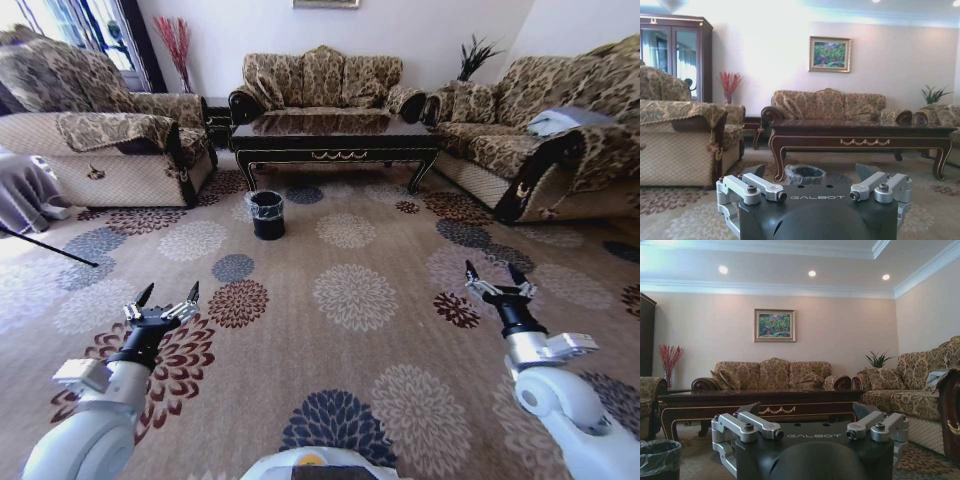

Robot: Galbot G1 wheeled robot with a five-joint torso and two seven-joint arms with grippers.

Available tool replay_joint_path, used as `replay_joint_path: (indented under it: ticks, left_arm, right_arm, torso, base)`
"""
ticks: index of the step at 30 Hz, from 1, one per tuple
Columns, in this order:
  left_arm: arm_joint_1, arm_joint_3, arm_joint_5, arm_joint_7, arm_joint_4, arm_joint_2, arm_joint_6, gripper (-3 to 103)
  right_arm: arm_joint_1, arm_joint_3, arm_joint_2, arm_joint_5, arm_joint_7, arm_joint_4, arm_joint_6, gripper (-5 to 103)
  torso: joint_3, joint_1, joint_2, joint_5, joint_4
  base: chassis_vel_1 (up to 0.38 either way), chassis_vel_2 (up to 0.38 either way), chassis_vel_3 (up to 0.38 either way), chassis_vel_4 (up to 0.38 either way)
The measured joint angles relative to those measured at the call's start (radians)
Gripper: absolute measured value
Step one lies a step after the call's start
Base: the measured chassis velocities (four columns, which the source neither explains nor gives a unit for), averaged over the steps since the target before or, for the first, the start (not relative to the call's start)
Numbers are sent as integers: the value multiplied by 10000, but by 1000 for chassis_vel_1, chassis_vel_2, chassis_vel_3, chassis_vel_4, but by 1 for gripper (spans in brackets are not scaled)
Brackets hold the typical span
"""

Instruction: Move to the front of the table and pick up the trash from the floor, then place it into the trash bin.

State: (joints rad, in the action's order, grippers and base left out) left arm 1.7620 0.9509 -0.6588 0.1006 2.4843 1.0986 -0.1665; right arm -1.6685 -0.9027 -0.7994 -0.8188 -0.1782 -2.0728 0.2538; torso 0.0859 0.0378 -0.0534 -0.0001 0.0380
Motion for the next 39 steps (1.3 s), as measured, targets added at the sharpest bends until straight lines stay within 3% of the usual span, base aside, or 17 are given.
replay_joint_path:
  ticks: [7,12,14,18,19,21,27,31,39]
  left_arm:
    - [-226,1637,-1126,-955,-448,-209,123,100]
    - [-233,1982,-1296,-1304,-843,-179,279,100]
    - [-309,2135,-1469,-1359,-1049,-168,303,100]
    - [-506,2616,-1858,-1417,-1470,-334,308,100]
    - [-506,2616,-1858,-1417,-1470,-334,308,100]
    - [-589,2838,-2019,-1421,-1624,-438,308,100]
    - [-829,3114,-2196,-1400,-1924,-525,212,100]
    - [-938,3119,-2179,-1388,-2118,-544,176,100]
    - [-1165,2921,-1972,-1418,-2483,-677,166,100]
  right_arm:
    - [-44,-112,225,-423,-162,-131,-38,100]
    - [132,-108,372,-792,-185,-40,-39,100]
    - [230,-101,475,-919,-48,80,-35,100]
    - [308,-99,655,-957,1260,459,328,100]
    - [308,-99,655,-957,1260,459,328,100]
    - [450,-112,701,-622,1711,701,452,100]
    - [742,-365,658,1349,1973,1359,684,100]
    - [526,-401,557,1339,1909,1244,713,100]
    - [-316,-631,549,295,1009,-138,175,100]
  torso:
    - [335,3,-345,0,1]
    - [479,24,-507,0,0]
    - [547,47,-595,0,-1]
    - [695,90,-791,1,0]
    - [695,90,-791,1,0]
    - [789,105,-898,1,1]
    - [1011,144,-1159,2,0]
    - [1123,170,-1296,1,1]
    - [1364,247,-1619,-1,2]
  base:
    - [0,0,0,0]
    - [0,0,0,0]
    - [0,0,0,0]
    - [0,0,0,0]
    - [0,0,0,0]
    - [0,0,0,0]
    - [0,0,0,0]
    - [0,0,0,0]
    - [0,0,0,0]
